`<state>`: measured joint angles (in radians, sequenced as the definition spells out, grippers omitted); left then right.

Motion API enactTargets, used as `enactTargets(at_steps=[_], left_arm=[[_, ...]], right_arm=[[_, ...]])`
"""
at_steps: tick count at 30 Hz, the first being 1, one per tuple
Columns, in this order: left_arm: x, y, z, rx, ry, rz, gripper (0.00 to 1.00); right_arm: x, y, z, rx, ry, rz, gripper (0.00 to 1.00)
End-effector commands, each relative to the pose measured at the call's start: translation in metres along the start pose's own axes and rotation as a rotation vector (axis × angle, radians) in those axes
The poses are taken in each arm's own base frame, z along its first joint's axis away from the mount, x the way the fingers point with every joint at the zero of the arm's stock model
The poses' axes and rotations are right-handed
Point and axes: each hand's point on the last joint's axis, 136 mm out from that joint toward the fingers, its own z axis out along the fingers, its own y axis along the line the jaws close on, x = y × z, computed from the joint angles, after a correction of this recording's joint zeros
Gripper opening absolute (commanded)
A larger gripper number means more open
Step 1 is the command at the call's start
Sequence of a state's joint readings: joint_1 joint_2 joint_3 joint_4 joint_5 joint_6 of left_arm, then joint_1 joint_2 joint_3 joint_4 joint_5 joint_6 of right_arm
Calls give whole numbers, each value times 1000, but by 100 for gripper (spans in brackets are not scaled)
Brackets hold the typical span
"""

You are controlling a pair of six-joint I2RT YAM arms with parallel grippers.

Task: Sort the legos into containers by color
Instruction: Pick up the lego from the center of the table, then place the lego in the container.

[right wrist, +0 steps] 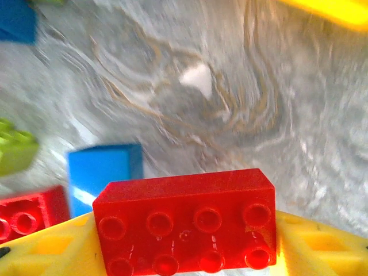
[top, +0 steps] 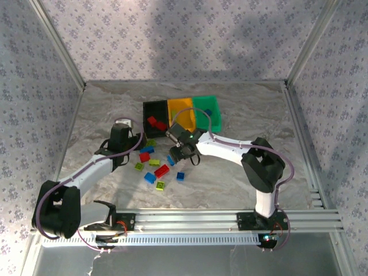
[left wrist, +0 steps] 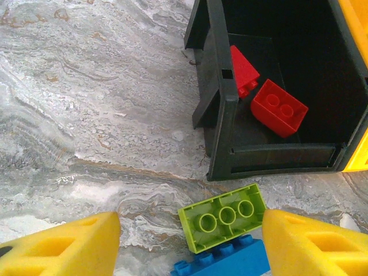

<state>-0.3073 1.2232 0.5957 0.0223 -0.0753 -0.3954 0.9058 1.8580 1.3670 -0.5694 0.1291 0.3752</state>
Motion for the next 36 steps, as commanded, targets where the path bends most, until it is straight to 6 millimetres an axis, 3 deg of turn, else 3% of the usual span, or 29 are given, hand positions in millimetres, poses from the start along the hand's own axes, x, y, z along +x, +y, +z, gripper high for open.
enactTargets(at_steps=[1,8,14,19,24,26,30,33,36], left_arm=[[-9,4,-6,-11,-43,-29,66],[-7,9,-4,-27,-42,-41,65],[-9,11,-7,-25,-53,-57,65],[-11,12,-10,-25,-57,-59,65],[-13,9,-14,-9,-66,-60,65],[-13,9,-14,-4,-69,-62,65],[-13,5,-13,14,-60,-62,65],[-11,5,-11,14,-55,-63,66],[-10,1,-10,41,-49,-60,66]], right_arm=[[-40,9,-17,-15,-97,-25,64],[-110,20,-5,-15,-200,-48,65],[-164,13,13,0,-258,-30,67],[-183,4,21,17,-252,-10,73],[-178,10,6,6,-269,-21,76],[-170,14,1,7,-268,-39,84],[-151,20,-13,11,-282,-57,84],[-133,14,-26,27,-300,-44,84],[-110,-5,-30,63,-307,-20,84]])
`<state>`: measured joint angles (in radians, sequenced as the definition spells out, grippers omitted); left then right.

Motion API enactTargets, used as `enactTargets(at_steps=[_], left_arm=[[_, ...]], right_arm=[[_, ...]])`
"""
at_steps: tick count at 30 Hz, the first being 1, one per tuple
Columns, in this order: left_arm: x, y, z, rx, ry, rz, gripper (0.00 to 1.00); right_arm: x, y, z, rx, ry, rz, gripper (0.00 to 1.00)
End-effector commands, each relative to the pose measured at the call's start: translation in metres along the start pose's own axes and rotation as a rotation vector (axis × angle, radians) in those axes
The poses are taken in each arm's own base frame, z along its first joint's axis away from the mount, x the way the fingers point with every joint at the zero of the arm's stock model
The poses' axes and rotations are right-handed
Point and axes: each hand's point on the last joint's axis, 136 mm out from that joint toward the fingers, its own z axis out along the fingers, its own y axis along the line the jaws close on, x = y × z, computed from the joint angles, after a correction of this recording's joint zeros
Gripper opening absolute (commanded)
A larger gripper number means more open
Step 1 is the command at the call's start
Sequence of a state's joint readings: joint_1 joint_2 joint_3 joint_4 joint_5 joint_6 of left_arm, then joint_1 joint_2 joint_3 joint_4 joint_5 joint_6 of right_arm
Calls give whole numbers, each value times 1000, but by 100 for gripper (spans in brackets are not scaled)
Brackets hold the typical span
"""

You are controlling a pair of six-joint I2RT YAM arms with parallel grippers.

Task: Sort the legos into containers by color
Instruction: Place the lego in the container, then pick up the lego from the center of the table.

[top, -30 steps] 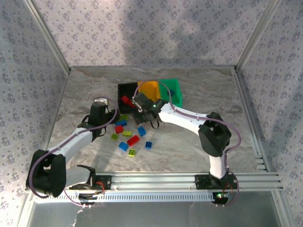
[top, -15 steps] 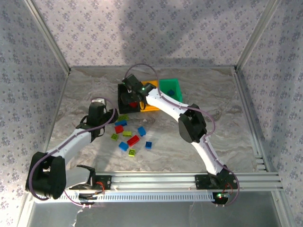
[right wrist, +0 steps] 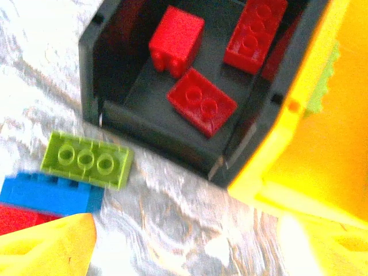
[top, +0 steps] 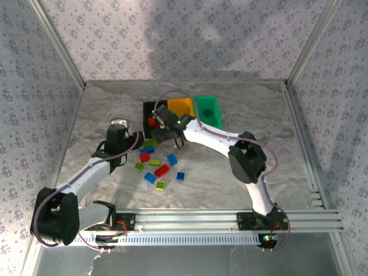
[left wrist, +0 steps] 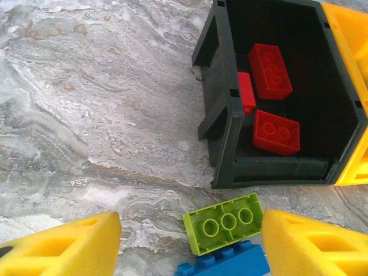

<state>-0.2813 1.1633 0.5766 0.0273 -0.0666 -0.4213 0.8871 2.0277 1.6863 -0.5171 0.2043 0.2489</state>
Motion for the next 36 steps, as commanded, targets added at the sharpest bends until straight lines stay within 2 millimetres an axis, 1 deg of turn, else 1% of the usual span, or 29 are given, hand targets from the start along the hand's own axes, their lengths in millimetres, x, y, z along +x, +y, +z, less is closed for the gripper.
enactTargets(at_steps=[1,4,9,10,13,15,22,24,27,30,32,36], left_arm=[[1,-6,1,43,-2,-14,66],[3,-11,5,73,2,-16,66],[8,-28,8,156,20,-10,68],[9,-32,8,168,21,-7,68],[12,-43,8,191,29,27,68],[13,-49,8,191,30,53,68],[21,-78,5,214,49,165,68],[24,-83,5,207,54,201,68],[29,-85,9,179,72,233,68],[42,-85,11,173,112,224,68],[52,-87,9,175,142,233,68],[69,-83,1,151,225,239,68]], right_arm=[[-5,-29,-27,71,-88,64,84],[18,-53,-35,119,-79,99,84],[56,-89,-47,178,-65,181,84],[71,-96,-47,188,-49,201,84],[91,-109,-51,196,-49,251,84],[101,-116,-53,208,-40,262,84],[120,-139,-66,262,-40,278,84],[126,-146,-69,270,-47,294,84],[136,-155,-72,266,-53,322,84],[144,-161,-76,268,-56,321,84],[150,-167,-78,267,-51,328,84],[155,-176,-80,248,-56,344,84]])
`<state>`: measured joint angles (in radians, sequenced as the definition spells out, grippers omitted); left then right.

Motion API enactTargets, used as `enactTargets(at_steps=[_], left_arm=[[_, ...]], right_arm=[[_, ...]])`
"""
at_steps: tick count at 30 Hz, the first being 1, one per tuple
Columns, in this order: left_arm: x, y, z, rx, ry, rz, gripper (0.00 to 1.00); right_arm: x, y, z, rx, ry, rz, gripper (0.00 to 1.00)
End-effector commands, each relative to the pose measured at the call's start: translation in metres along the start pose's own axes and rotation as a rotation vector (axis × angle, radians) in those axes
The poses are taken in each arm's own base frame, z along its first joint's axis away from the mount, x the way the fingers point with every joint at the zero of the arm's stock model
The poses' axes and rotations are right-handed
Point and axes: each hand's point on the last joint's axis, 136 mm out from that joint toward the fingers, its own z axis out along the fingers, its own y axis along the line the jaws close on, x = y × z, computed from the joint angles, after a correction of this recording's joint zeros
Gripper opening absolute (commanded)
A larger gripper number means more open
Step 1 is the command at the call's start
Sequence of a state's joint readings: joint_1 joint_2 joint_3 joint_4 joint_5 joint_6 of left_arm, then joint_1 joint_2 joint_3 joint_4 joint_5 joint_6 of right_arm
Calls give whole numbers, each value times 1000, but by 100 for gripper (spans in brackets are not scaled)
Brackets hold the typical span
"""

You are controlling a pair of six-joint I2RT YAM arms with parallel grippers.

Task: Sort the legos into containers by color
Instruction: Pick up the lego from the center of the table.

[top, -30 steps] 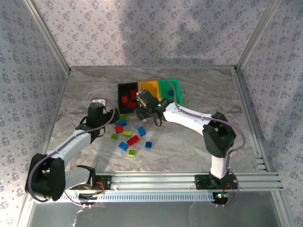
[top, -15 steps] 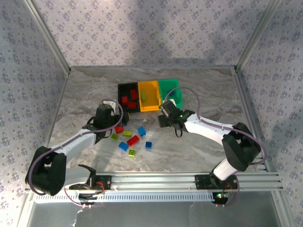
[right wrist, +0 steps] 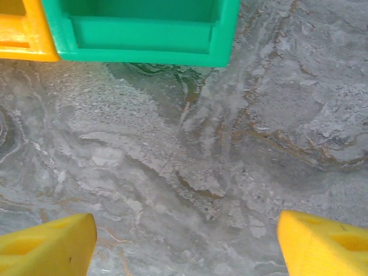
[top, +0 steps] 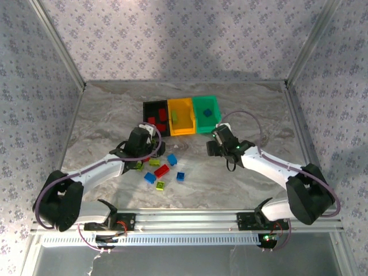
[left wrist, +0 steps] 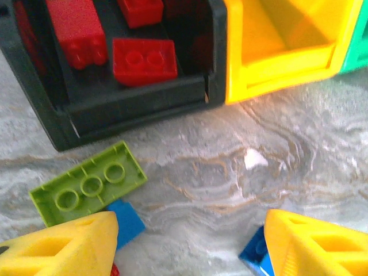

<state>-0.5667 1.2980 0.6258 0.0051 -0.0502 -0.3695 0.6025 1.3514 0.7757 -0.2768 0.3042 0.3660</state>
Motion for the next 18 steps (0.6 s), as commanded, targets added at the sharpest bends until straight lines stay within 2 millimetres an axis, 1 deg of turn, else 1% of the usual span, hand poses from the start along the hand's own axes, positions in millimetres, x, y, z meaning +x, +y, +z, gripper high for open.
enactTargets(at_steps=[1,4,8,12,15,18], left_arm=[[10,-1,-9,-27,72,-12,68],[26,-3,-20,-37,134,-29,68],[43,-5,-29,-45,179,-53,68],[52,-2,-32,-67,207,-79,65],[55,-4,-32,-68,224,-83,64],[59,-2,-28,-95,253,-81,63]], right_arm=[[-2,-6,-1,-36,-17,8,84],[1,-10,6,-45,-1,13,84],[9,-9,17,-50,7,19,84],[11,-14,22,-18,-5,38,83],[9,-13,22,-25,-13,36,83],[8,-11,22,-35,-10,36,83]])
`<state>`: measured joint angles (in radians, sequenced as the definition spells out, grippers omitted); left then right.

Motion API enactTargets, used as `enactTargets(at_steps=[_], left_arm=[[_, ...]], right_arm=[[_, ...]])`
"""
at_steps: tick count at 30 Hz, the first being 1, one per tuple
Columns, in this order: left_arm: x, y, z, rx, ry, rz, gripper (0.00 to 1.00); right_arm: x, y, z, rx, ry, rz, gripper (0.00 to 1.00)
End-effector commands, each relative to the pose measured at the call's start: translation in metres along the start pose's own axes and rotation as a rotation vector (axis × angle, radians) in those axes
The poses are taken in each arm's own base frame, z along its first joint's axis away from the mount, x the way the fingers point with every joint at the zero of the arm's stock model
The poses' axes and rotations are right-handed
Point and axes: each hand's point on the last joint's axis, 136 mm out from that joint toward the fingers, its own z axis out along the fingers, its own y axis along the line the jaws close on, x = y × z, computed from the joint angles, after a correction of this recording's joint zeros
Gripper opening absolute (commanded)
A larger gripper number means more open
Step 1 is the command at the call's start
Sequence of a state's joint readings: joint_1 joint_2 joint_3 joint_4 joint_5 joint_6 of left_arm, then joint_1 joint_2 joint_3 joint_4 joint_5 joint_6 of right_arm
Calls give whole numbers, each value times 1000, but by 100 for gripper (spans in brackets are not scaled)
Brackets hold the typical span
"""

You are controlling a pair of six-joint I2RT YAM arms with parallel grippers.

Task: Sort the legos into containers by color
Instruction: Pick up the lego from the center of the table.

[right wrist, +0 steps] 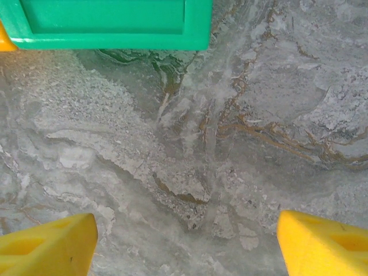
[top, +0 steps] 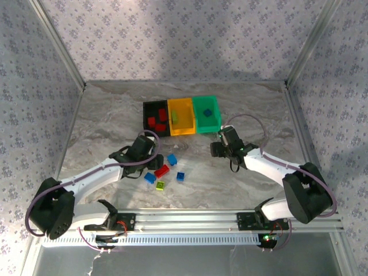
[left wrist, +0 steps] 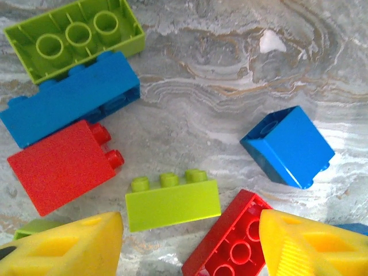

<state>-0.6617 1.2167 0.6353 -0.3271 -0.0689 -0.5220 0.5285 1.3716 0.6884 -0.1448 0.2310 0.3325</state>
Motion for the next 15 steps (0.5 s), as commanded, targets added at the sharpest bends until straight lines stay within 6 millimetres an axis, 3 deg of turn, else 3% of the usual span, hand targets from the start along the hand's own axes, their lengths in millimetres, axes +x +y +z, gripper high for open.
enactTargets(at_steps=[1,15], left_arm=[[-2,0,0,-37,30,-17,63],[-1,9,21,-206,108,80,60]], right_arm=[[-4,2,2,-9,-12,6,83],[-4,6,3,-24,-3,6,83]])
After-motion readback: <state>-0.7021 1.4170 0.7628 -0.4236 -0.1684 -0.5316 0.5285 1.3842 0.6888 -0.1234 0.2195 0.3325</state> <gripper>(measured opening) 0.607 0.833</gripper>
